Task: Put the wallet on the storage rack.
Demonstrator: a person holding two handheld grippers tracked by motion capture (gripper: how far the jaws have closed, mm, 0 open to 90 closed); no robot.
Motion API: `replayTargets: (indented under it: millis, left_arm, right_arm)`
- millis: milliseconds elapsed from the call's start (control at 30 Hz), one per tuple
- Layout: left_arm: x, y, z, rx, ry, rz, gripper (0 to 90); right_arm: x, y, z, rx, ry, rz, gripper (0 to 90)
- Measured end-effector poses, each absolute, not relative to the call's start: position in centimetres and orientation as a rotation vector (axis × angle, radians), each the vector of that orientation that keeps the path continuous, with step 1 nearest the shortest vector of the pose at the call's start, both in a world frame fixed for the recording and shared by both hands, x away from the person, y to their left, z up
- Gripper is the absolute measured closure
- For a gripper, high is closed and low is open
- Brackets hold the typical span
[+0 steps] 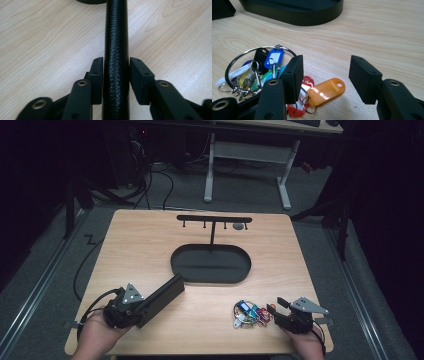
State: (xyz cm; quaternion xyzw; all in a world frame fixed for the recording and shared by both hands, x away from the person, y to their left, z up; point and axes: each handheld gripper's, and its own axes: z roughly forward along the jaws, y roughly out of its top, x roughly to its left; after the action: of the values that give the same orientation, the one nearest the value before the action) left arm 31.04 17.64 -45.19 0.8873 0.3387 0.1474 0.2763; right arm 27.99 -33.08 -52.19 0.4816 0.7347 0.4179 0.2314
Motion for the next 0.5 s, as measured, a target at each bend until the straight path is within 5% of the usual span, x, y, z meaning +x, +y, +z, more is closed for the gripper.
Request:
replayTargets:
  millis: [500]
  left_arm:
    - [31.5,17.45,-44.95,2.425,0.877,0.344,72.8]
  right_arm:
    - [27.94,-33.31,-52.24,1.321,2.023,1.141,46.2]
